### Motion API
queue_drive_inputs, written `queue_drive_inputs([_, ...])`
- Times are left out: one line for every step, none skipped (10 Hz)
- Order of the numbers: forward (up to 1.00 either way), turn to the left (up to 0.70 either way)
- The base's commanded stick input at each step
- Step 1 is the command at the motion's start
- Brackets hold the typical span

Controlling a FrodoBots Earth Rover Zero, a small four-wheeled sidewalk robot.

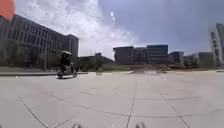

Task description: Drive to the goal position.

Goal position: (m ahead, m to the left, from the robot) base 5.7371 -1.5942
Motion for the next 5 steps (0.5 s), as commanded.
queue_drive_inputs([0.45, -0.24])
queue_drive_inputs([0.45, -0.24])
queue_drive_inputs([0.45, -0.24])
queue_drive_inputs([0.45, -0.24])
queue_drive_inputs([0.45, -0.24])
